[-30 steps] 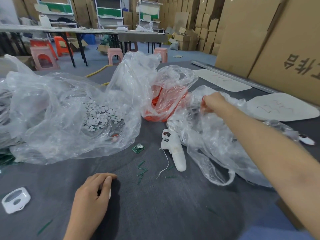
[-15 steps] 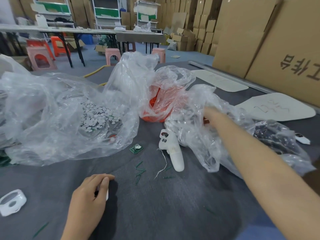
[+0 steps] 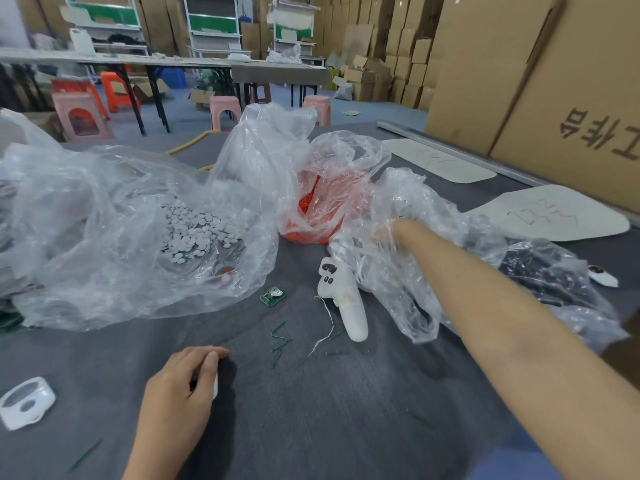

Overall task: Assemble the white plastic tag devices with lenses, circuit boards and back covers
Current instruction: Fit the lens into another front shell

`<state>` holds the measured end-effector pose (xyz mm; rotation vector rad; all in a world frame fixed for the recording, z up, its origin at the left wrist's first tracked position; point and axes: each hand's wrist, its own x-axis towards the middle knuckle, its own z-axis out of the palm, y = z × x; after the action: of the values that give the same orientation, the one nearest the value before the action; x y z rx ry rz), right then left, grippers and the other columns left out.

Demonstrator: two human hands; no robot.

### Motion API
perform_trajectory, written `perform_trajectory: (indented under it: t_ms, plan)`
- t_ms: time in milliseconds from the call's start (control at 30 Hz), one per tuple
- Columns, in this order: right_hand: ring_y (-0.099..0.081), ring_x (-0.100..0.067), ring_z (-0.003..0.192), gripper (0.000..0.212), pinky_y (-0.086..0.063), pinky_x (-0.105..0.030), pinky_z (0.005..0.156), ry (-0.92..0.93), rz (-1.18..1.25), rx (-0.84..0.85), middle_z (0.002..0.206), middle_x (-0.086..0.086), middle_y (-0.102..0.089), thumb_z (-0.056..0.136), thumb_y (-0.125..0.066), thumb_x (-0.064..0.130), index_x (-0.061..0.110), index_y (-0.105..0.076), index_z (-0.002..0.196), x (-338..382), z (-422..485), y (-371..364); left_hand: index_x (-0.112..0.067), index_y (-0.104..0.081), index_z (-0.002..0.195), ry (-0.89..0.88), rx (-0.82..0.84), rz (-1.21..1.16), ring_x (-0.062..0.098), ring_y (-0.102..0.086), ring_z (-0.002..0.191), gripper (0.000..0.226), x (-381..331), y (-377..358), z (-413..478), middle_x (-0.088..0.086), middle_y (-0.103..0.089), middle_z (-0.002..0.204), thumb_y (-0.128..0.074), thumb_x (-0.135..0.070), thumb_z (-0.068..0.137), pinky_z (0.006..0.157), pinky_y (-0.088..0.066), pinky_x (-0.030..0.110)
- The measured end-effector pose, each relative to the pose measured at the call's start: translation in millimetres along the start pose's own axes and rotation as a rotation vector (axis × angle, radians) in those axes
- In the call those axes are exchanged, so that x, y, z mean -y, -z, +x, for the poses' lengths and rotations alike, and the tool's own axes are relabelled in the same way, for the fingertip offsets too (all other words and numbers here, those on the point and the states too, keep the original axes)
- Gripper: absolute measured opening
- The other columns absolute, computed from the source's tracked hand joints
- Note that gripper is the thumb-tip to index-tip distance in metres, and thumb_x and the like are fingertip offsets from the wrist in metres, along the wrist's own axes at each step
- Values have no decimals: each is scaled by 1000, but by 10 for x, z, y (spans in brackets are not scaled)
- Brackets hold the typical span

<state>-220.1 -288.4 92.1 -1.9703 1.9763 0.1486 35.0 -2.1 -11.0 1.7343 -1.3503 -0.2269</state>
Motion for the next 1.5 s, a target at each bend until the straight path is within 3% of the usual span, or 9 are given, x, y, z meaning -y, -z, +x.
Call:
perform_trajectory:
  t_ms: [233, 433, 567, 633, 700, 867, 1100, 1300, 1500]
  plan:
    - [-44, -35, 130, 38, -43, -15, 82, 44, 413, -44, 139, -21, -46, 99, -46, 4, -7, -43, 135, -13, -51, 100, -23, -71, 79, 25, 3, -13, 5, -56, 80, 29, -7, 11, -12, -18, -66, 81, -61, 2, 89, 72, -33, -2]
    - [-58, -34, 99, 24, -43, -34, 77, -44, 405, -797, 105, -19, -59, 95, -43, 7, 1, -65, 103, -93, -376, 349, -32, -70, 89, -46, 127, 65, 10, -59, 91, 17, -55, 61, -59, -26, -62, 91, -72, -15, 85, 81, -44, 25]
    - [-62, -23, 95, 26, -40, -23, 78, 135, 486, -1081, 106, -10, -70, 93, -49, 14, 15, -74, 100, -171, -1136, 206, -29, -73, 93, -117, 203, 216, 17, -56, 97, 21, -30, 85, -84, -21, -63, 100, -77, -13, 80, 84, -45, 42]
    - [-63, -5, 81, 25, -41, -10, 72, 339, 878, -908, 91, 5, -74, 90, -56, 13, 28, -76, 86, -25, -1534, -106, -24, -73, 96, -87, 171, 221, 23, -58, 96, 27, 11, 73, -114, -15, -66, 101, -70, -1, 83, 81, -45, 42]
    - [-62, -9, 72, 30, -49, -18, 68, 474, 1177, -390, 81, 6, -74, 89, -61, 9, 29, -76, 73, 289, -1833, -570, -21, -71, 103, -48, 110, 229, 26, -57, 98, 28, 20, 69, -126, -9, -67, 102, -65, 1, 85, 83, -43, 42]
    - [-55, -22, 72, 17, -45, -24, 58, 441, 1056, 200, 85, -13, -68, 91, -58, 3, 2, -74, 92, 828, -1879, -1381, -21, -59, 125, -75, 28, 125, 21, -57, 108, 48, -67, 21, -90, -12, -65, 106, -66, -1, 81, 97, -36, 40]
    - [-65, -8, 100, 24, -56, -21, 78, 556, 1157, 251, 128, 2, -59, 94, -55, 2, 15, -72, 105, 848, -1798, -1607, -38, -36, 142, -161, 194, 215, 5, -28, 136, 63, -2, 49, -156, -18, -49, 134, -53, -49, 82, 106, -15, 24]
    - [-56, 4, 56, 25, -41, -12, 58, 551, 1098, -146, 90, 10, -72, 91, -61, 8, 29, -72, 99, 719, -1678, -1711, -29, -66, 109, -223, 138, 279, 13, -48, 122, 28, 1, 0, -151, -17, -61, 115, -70, -36, 82, 102, -26, 33]
    - [-47, -6, 42, 33, -39, -17, 53, 628, 961, -204, 70, -2, -68, 89, -63, 7, 36, -72, 102, 714, -1681, -1743, -31, -63, 103, -205, 96, 141, 7, -49, 114, 29, -19, 22, -153, -21, -63, 103, -57, -51, 82, 99, -29, 30]
